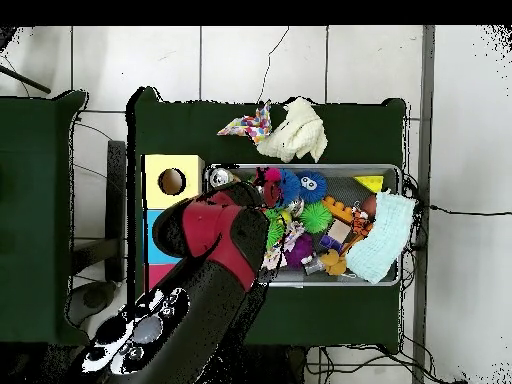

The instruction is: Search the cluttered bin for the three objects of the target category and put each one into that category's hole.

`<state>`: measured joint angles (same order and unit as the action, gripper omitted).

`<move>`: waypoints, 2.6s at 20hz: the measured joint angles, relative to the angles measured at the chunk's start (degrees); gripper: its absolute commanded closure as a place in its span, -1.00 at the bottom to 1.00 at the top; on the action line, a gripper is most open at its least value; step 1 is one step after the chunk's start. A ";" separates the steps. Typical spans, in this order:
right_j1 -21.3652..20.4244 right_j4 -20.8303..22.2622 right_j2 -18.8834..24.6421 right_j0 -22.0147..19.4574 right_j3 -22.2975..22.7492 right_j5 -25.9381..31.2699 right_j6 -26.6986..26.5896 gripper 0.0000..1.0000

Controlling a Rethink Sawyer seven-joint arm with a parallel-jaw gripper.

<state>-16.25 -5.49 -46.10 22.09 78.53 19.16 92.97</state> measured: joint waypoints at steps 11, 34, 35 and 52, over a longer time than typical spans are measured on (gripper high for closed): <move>0.75 -0.65 -2.00 0.09 -0.56 1.69 0.01 1.00; -3.47 -2.60 2.57 -6.50 -1.56 1.69 0.05 -1.00; -4.12 -2.58 3.78 -7.92 -1.54 1.49 0.05 -1.00; -11.37 6.83 26.62 -39.70 3.83 -8.87 0.05 -1.00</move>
<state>-27.63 1.34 -19.48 -17.61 82.37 10.29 93.01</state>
